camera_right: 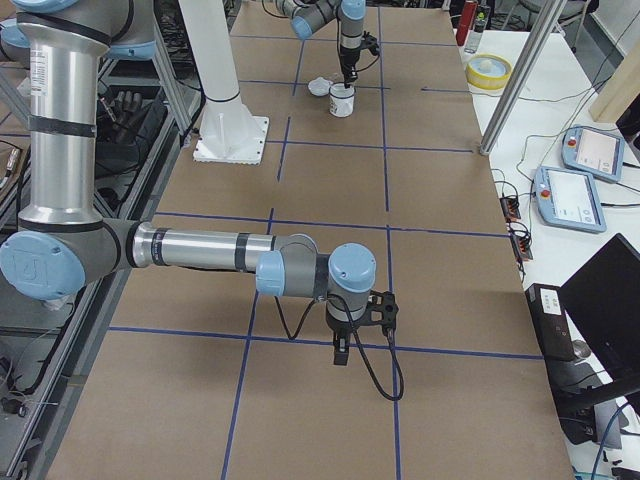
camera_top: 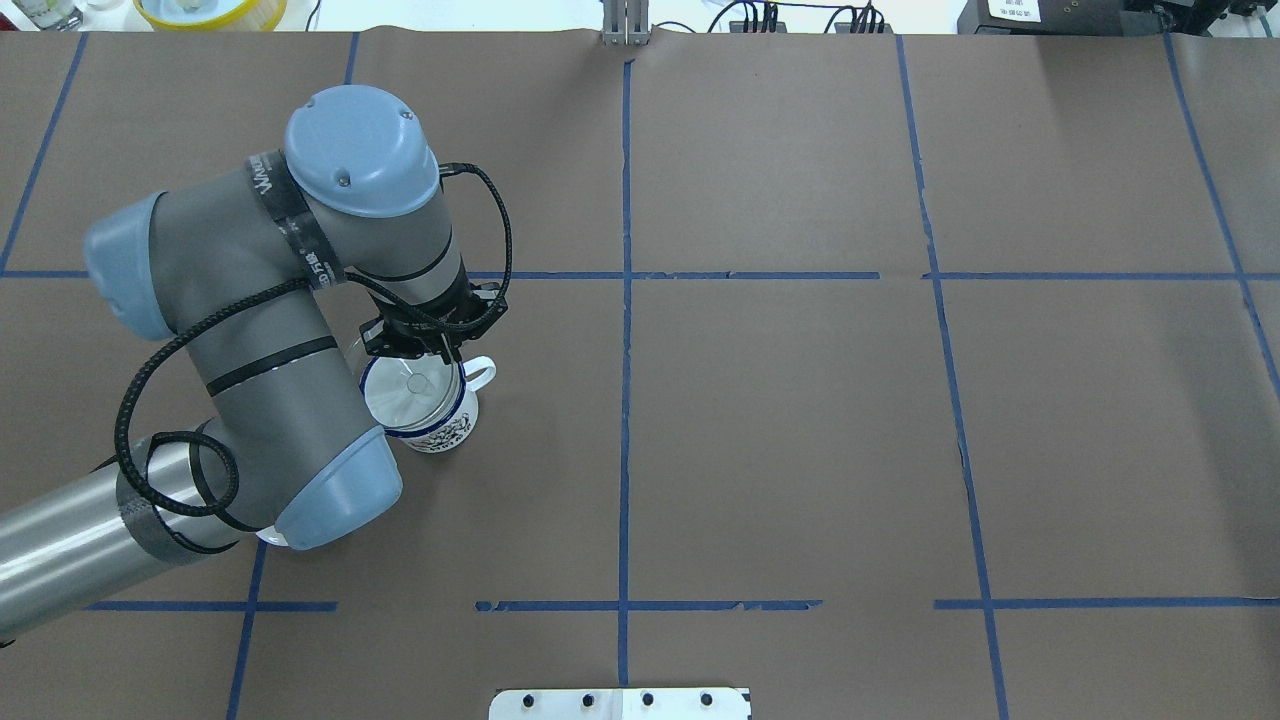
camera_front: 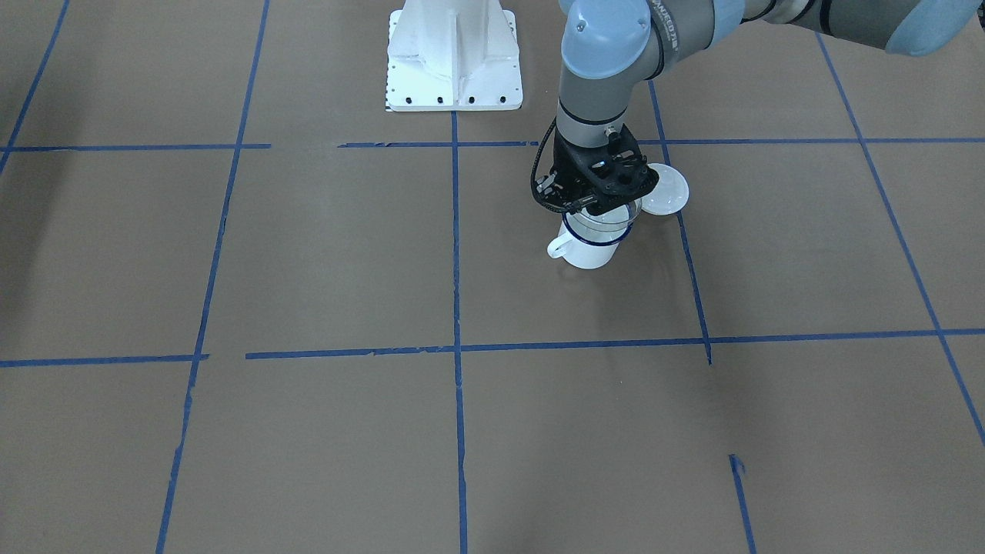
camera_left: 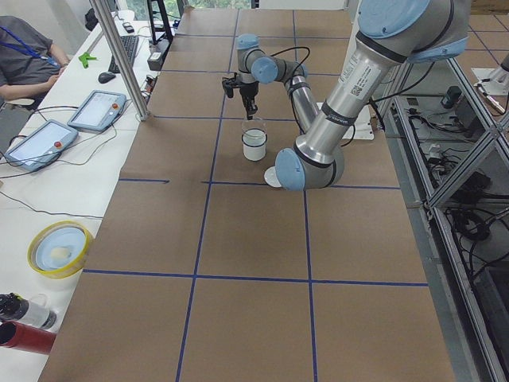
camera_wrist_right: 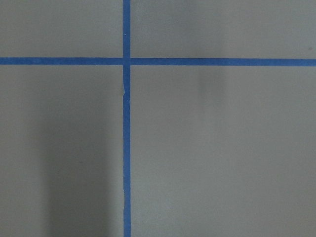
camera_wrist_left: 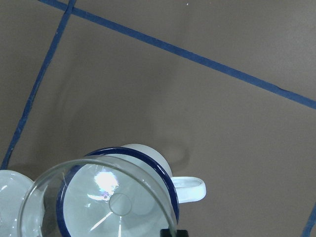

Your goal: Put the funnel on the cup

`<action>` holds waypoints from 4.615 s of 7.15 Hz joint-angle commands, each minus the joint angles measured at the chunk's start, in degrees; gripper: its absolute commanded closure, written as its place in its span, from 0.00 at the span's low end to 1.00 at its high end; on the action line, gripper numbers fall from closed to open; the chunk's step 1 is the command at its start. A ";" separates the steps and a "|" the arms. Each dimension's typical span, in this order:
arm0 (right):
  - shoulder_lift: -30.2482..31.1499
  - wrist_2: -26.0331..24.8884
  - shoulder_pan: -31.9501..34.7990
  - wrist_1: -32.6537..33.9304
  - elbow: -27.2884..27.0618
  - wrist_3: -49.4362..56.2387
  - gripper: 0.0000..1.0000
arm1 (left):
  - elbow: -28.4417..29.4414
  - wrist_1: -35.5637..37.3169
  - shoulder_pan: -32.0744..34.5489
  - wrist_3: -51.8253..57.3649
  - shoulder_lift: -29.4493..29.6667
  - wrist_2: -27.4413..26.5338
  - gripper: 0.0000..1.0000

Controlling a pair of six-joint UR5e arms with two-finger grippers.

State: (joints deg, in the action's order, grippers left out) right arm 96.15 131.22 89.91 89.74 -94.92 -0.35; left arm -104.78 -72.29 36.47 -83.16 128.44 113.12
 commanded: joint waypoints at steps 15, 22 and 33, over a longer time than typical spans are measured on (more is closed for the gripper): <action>0.00 0.00 0.00 0.00 0.09 0.00 0.00 | -14.58 -11.45 18.04 37.87 -17.48 8.56 0.00; 0.00 0.00 0.00 0.00 0.00 0.00 0.00 | 5.79 -11.82 54.15 98.45 -40.27 22.76 0.00; 0.00 0.00 0.00 0.00 0.00 0.00 0.00 | 8.90 -12.17 58.19 97.92 -43.36 22.41 0.00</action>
State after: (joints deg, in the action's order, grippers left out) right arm 96.15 131.22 89.91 89.74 -94.92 -0.35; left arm -95.54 -84.36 94.70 14.63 84.92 135.61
